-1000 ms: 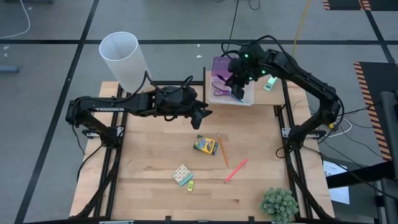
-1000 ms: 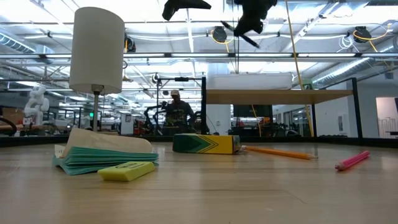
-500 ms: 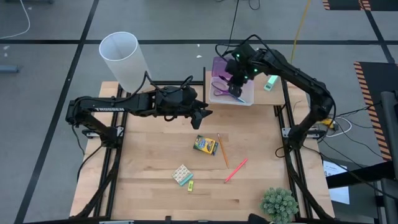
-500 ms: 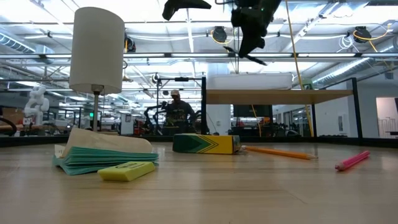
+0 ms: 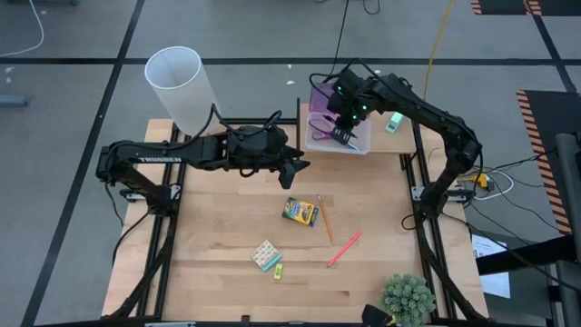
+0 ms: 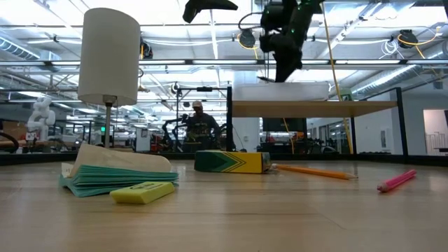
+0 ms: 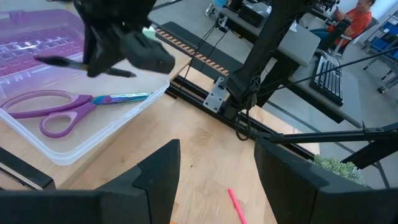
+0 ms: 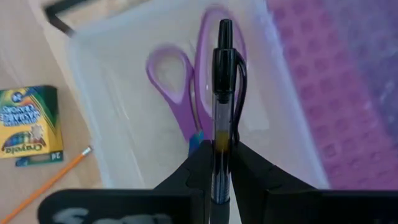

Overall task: Pick & place school supplies into a supply box
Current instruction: Put the black pen into the purple supply box on the shelf, then put the pink pencil into the purple supply box on the shelf

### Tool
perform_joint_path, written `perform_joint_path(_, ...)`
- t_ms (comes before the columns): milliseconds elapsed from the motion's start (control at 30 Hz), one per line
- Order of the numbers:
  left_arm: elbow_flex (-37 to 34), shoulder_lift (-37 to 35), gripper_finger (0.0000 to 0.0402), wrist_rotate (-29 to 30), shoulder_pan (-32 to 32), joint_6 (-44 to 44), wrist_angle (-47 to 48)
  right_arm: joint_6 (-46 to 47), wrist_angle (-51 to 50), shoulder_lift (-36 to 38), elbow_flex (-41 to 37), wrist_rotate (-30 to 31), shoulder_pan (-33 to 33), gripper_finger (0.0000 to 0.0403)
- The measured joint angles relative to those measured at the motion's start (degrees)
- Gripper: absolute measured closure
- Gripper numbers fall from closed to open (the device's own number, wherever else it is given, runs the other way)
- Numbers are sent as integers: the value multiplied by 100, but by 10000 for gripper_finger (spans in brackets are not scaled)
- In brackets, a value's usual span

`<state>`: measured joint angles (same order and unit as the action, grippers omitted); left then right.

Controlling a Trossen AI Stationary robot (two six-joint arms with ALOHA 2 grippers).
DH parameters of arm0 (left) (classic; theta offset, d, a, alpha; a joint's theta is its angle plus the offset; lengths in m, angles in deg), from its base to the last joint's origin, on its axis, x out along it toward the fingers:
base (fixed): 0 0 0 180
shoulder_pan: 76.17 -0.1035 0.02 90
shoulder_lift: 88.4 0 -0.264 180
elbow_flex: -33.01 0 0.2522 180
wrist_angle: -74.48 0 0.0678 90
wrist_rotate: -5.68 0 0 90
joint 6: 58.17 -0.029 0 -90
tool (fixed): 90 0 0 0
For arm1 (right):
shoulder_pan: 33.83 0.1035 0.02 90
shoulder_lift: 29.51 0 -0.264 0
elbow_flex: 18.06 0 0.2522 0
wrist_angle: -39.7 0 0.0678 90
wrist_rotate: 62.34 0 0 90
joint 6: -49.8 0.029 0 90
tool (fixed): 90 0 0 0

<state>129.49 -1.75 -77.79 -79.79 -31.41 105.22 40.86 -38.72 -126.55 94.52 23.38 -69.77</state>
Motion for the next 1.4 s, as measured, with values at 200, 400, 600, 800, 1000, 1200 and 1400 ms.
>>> perform_joint_path(200, 0, 0, 192, 0, 0, -70, -2, 82, 90, -2, -551, 0, 2, 364)
perform_joint_path(400, 0, 0, 192, 0, 2, -96, -2, 271, 219, 11, -730, 103, 2, 364)
perform_joint_path(600, 0, 0, 192, 0, 0, -92, 0, 417, 328, 9, -735, 428, 2, 345)
perform_joint_path(800, 0, 0, 192, 0, 0, -94, -1, 412, 326, 9, -735, 437, 2, 314)
perform_joint_path(1000, 0, 0, 192, 0, 0, -94, 0, 406, 321, 11, -735, 435, 2, 290)
perform_joint_path(1200, 0, 0, 192, 0, 1, -73, 0, 491, 377, 247, -741, 446, 2, 264)
perform_joint_path(1400, 0, 0, 192, 0, 2, -48, 0, 524, 374, 576, -741, 449, 0, 217)
